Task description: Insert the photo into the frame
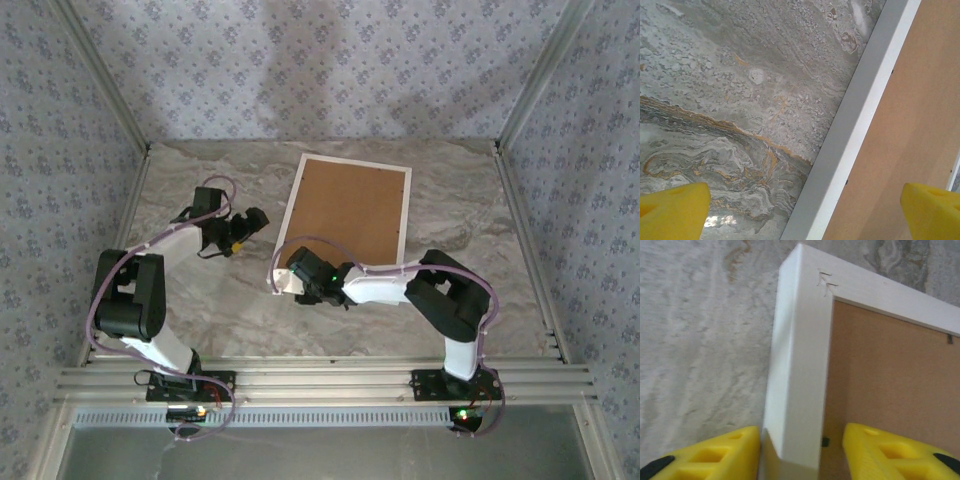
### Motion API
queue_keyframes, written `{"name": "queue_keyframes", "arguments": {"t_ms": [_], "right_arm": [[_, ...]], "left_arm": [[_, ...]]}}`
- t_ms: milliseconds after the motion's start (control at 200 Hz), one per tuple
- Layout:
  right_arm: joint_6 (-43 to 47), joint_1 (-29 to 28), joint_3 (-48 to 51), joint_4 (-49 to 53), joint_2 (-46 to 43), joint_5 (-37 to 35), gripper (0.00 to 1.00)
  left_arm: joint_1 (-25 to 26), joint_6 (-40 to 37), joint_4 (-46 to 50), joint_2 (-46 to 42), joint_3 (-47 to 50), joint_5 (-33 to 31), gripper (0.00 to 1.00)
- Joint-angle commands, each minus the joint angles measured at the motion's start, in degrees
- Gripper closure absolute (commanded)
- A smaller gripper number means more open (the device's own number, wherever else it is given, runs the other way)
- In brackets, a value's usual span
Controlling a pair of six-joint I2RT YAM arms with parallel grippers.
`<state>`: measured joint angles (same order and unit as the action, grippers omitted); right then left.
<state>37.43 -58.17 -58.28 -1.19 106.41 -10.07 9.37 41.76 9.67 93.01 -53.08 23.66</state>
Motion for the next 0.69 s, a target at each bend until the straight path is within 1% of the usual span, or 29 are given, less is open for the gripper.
{"name": "queue_keyframes", "arguments": {"t_ms": [0, 60, 85, 200, 220, 240, 270, 360, 690], "right_arm": [[0.4, 0.8, 2.6, 2.4, 3.5, -2.9, 0.62], [0.3, 0.8, 2.8, 2.4, 3.1, -2.5, 0.66], [0.3, 0.8, 2.9, 2.4, 3.0, -2.3, 0.70], [0.1, 1.0, 2.6, 3.5, 2.5, -1.0, 0.79], [0.1, 1.1, 2.6, 3.7, 2.4, -0.7, 0.82], [0.0, 1.1, 2.6, 3.8, 2.4, -0.5, 0.87], [-0.1, 1.1, 2.3, 4.3, 2.2, -0.1, 0.92], [-0.5, 1.2, 1.4, 5.5, 1.7, 0.8, 1.00], [-2.1, 2.2, -1.6, 8.2, -2.3, 4.7, 1.00]], "left_arm": [[-0.2, 0.7, -1.1, -0.2, 0.5, 1.6, 0.03], [-0.2, 0.8, -1.1, -0.2, 0.4, 1.7, 0.03], [-0.2, 0.9, -1.0, -0.2, 0.4, 1.7, 0.03], [-0.2, 1.2, -1.2, -0.1, 0.4, 2.0, 0.03], [-0.2, 1.2, -1.2, -0.2, 0.4, 2.1, 0.03], [-0.2, 1.2, -1.3, -0.1, 0.4, 2.2, 0.03], [-0.2, 1.4, -1.4, -0.1, 0.4, 2.4, 0.03], [-0.2, 1.6, -1.7, 0.1, 0.6, 3.1, 0.03], [-0.1, 2.0, -2.4, 0.7, 1.1, 5.1, 0.03]]}}
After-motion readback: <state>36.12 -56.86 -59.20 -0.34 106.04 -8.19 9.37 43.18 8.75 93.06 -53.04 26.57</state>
